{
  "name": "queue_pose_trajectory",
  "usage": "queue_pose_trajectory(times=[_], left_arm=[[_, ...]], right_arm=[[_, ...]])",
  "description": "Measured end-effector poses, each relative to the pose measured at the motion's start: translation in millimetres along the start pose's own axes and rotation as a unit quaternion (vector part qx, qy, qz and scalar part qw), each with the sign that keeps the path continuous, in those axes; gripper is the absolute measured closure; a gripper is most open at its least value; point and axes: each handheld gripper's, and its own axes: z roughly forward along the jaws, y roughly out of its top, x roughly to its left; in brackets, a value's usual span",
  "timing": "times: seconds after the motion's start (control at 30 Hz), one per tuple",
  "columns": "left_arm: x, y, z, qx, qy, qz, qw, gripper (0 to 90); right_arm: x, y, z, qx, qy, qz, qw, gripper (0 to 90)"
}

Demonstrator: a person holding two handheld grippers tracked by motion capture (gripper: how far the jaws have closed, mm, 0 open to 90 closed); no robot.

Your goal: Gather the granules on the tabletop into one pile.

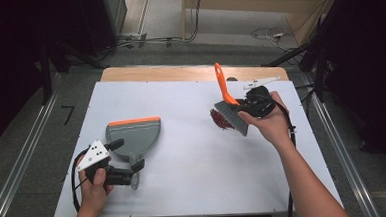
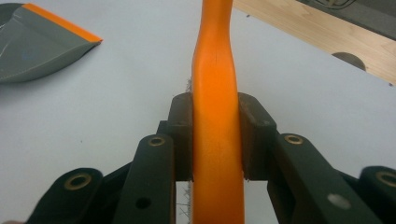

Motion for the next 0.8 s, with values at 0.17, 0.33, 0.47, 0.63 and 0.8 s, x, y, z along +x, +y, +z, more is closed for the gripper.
queue_pose_trajectory(times=[0.17,0.33,0.47,0.63,0.8], left_arm=[[0.8,0.2,-1.0,-0.001,0.002,0.001,1.0,0.0],[1.3,0.5,-1.8,0.0,0.005,0.0,1.0,0.0],[1.1,0.5,-1.8,-0.001,0.005,0.0,1.0,0.0],[1.1,0.4,-1.9,0.0,0.006,0.0,1.0,0.0],[1.3,0.5,-2.2,-0.002,0.006,0.001,1.0,0.0]], right_arm=[[-4.1,-13.4,-14.1,-0.006,-0.007,0.024,0.9997,68.6],[-7.3,-27.6,-24.1,-0.011,-0.01,0.038,0.9992,68.7],[-7.9,-39.9,-30.0,-0.012,-0.012,0.051,0.9985,68.7],[-7.5,-53.8,-36.7,-0.015,-0.014,0.058,0.9981,68.6],[-7.2,-65.3,-43.5,-0.014,-0.016,0.065,0.9976,68.7]])
